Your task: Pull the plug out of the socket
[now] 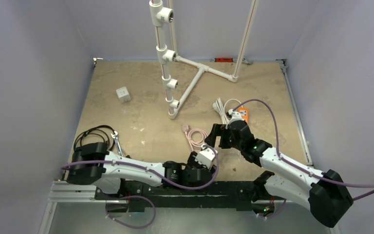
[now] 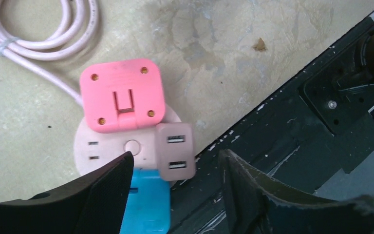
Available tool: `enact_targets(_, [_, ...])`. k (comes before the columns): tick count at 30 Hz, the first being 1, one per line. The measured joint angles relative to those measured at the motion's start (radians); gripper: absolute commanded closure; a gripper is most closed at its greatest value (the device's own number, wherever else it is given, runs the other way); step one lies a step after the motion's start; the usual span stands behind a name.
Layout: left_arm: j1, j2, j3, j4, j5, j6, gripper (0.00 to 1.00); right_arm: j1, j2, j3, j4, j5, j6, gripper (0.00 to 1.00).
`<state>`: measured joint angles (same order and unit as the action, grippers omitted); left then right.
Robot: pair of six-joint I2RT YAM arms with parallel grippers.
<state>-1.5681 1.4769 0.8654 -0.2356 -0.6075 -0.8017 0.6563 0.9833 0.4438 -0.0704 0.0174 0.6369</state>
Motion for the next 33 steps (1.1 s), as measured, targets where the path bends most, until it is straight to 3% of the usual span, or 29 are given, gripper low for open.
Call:
enact_targets(8, [-0.038, 0.136, 0.126, -0.077, -0.056, -0.016, 0.47, 0.0, -0.024, -0.011, -0.028, 0.018, 0.005, 0.07])
enact_targets(16, [-0.038, 0.15, 0.135, -0.15, -0.097, -0.054, 0.64, 0.0, -0.029, -0.011, -0.03, 0.019, 0.007, 0.07])
enact_targets(24, [-0.037, 0.163, 0.145, -0.15, -0.116, -0.053, 1.0, 0.0, -0.061, -0.011, -0.041, 0.02, 0.007, 0.06])
enact_targets(33, [0.052, 0.089, 0.073, -0.072, -0.077, -0.039, 1.0, 0.0, -0.141, -0.069, -0.04, 0.008, 0.02, 0.04])
